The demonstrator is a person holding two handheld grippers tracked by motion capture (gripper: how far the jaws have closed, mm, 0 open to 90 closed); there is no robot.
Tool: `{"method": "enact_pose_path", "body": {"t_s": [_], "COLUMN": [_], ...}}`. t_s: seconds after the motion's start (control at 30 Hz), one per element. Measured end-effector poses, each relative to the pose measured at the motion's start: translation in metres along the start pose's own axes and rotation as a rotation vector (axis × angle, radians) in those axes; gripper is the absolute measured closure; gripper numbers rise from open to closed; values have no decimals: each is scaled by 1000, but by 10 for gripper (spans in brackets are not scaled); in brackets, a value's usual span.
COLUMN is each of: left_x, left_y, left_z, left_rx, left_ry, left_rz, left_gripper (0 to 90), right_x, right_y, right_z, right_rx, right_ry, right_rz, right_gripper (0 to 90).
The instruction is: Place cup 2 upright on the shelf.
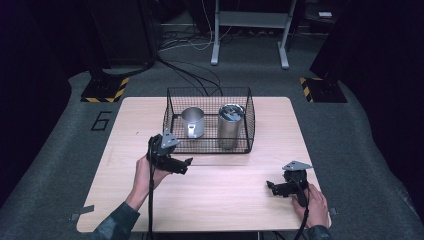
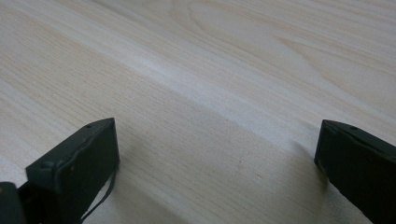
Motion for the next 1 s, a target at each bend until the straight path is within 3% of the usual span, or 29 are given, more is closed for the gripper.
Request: {"method": "enact_pose_path", "body": {"t_s": [0.2, 0.23, 0.27, 0.3, 0.37, 0.43, 0.47, 0.6, 0.63, 0.73, 1.0], "left_x": [-2, -2, -2, -2, -4, -4, -3, -2, -2, -1, 5], "left_y": [34, 34, 47, 47, 65, 71, 82, 106, 106, 129, 155], "left_z": [4, 4, 4, 4, 3, 3, 1, -1, -1, -2, -5], "left_rx": [22, 22, 31, 31, 42, 53, 74, 93, 93, 93, 101], "left_ry": [-4, -4, -6, -6, -12, -8, -17, -17, -17, -39, -80], "left_rz": [31, 31, 43, 43, 64, 67, 64, 102, 102, 140, 170], "left_gripper": [1, 1, 1, 1, 1, 1, 1, 1, 1, 1, 1], "right_x": [0, 0, 0, 0, 0, 0, 0, 0, 0, 0, 0], "right_y": [0, 0, 0, 0, 0, 0, 0, 0, 0, 0, 0], "right_z": [0, 0, 0, 0, 0, 0, 0, 0, 0, 0, 0], "right_rx": [0, 0, 0, 0, 0, 0, 0, 0, 0, 1, 0], "right_ry": [0, 0, 0, 0, 0, 0, 0, 0, 0, 1, 0], "right_rz": [-1, -1, 0, 0, -1, 0, 0, -1, -1, 1, 0], "right_gripper": [0, 0, 0, 0, 0, 0, 0, 0, 0, 0, 0]}}
Point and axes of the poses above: each handheld gripper's, and its own axes: z roughly backward along the jaws, y roughly out of its underside, x roughly to its left, the point moved 2 cm from there along -z, roughly forward along the jaws, and after that the axes turned 2 degrees about -x, right-handed, at the moved point
